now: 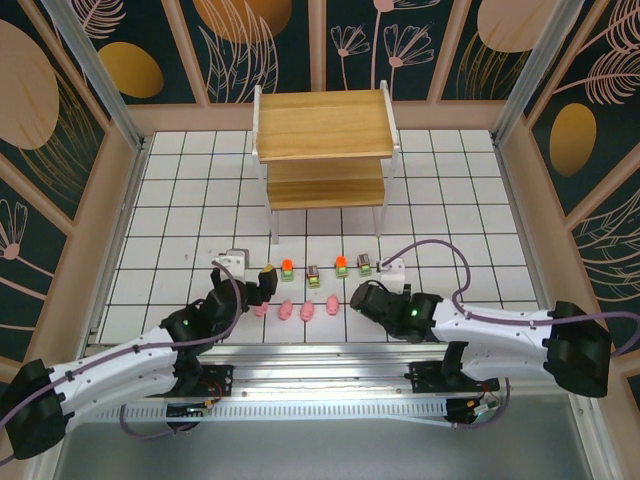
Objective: Place and organize the plastic toys onto the shelf
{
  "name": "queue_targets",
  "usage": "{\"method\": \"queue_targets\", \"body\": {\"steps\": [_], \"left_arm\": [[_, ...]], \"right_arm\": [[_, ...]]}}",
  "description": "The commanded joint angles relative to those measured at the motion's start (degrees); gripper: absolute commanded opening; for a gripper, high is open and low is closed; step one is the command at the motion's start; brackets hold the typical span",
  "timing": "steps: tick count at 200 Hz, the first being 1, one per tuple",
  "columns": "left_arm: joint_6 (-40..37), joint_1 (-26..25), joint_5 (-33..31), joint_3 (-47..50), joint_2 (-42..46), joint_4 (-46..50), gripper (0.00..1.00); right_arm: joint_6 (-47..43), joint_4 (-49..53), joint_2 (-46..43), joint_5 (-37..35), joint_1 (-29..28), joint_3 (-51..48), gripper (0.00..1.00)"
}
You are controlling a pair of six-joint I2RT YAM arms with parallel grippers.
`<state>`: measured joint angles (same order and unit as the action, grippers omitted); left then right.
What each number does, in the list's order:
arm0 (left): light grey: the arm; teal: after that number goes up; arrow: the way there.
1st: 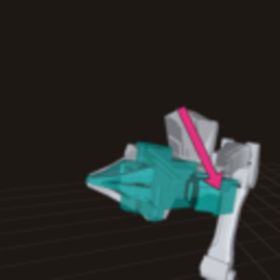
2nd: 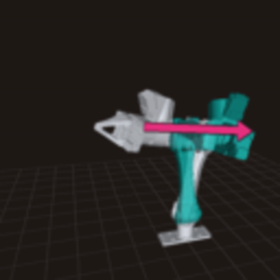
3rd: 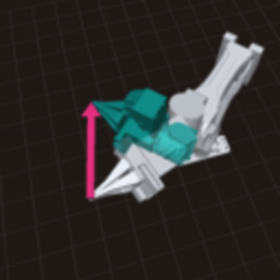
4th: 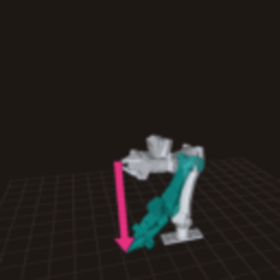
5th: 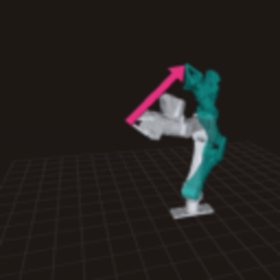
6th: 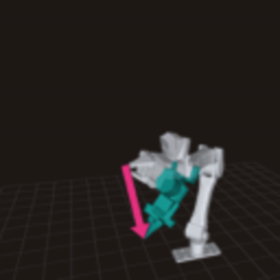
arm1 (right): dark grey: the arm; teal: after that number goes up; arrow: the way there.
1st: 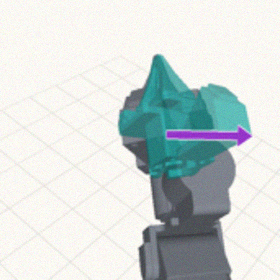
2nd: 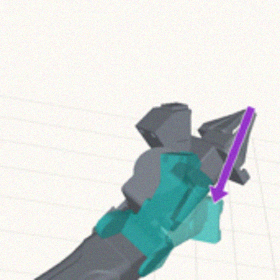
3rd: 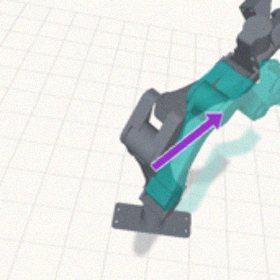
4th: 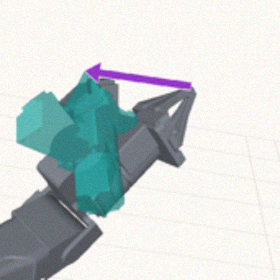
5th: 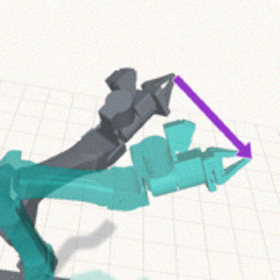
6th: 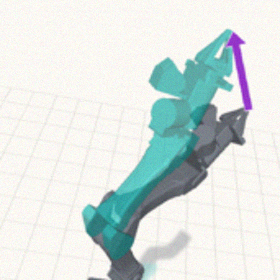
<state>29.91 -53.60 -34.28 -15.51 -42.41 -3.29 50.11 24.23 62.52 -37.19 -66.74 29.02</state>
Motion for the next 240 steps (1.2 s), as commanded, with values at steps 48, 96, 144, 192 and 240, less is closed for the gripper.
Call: {"method": "queue_targets", "body": {"steps": [48, 96, 144, 192, 240], "left_arm": [[0.6, -0.4, 1.1, 0.6, 0.9, 0.9, 0.87], [0.9, -0.4, 0.8, 0.8, 1.3, 1.1, 0.87], [0.9, -0.4, 0.9, 0.9, 1.5, 0.9, 0.88], [0.9, -0.4, 0.7, 1.0, 1.4, 0.7, 0.88], [1.0, -0.4, 0.6, 1.1, 1.2, 0.5, 0.88]], "right_arm": [[-1.6, -3.7, 2.6, 6.6, 0.6, -2.2, 0.66], [-1.4, -3.4, 5.5, 8.3, 1.7, -1.7, 0.65], [-2.3, -4.2, 7.2, 9.0, 3.3, -1.2, 0.6], [-4.3, -5.3, 10.1, 9.4, 3.6, -0.1, 0.52], [-5.6, -5.9, 11.1, 9.8, 3.5, 0.3, 0.49]]}}
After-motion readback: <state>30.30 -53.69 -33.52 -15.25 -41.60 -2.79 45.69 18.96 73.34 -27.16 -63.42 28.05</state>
